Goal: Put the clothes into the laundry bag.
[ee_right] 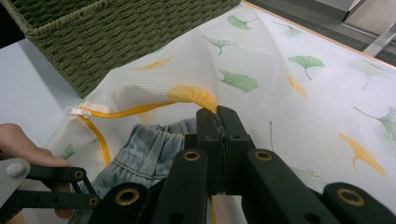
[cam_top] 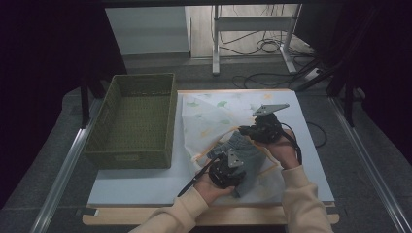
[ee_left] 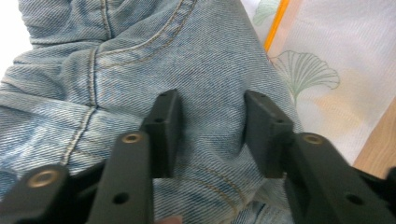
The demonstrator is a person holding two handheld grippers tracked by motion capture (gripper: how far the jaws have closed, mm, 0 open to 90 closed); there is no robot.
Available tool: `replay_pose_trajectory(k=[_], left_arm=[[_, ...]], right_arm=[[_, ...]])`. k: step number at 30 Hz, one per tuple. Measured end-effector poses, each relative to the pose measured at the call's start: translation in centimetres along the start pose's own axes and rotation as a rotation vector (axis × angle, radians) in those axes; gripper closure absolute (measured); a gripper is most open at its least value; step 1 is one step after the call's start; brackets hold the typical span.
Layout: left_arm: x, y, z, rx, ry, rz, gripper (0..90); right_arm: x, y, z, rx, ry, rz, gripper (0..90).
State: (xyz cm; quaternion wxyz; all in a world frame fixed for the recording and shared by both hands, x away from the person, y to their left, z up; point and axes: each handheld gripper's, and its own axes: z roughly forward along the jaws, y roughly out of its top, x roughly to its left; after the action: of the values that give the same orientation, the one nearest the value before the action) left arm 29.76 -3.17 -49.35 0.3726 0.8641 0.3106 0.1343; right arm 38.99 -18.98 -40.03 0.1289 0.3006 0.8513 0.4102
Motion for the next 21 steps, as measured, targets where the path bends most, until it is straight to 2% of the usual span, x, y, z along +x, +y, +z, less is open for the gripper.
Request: replay_pose_trajectory(k=[6,10,12,15,21], left_arm=[[0.5,0.5,0.2,0.034,0.013,0.029,71.6],[0.8,1.0,0.0,0.046,0.019,0.033,74.3],[1.3,1.4,0.0,0.056,0.035,0.043,74.8],[2.0,1.6,0.2,0.06,0.027,0.02,75.0],[3.1,2.3,0.4,0.063,0.019,0.001,75.3]], right_arm=[[0.1,0.0,0.0,0.0,0.001,0.0,89.1],[0.0,0.0,-0.1,-0.002,0.002,-0.001,89.1],[0.0,0.0,-0.1,-0.005,0.002,-0.001,89.1],[-0.1,0.0,-0.2,-0.005,0.002,0.001,89.1],[-0.1,0.0,-0.2,-0.004,0.003,0.002,89.1]])
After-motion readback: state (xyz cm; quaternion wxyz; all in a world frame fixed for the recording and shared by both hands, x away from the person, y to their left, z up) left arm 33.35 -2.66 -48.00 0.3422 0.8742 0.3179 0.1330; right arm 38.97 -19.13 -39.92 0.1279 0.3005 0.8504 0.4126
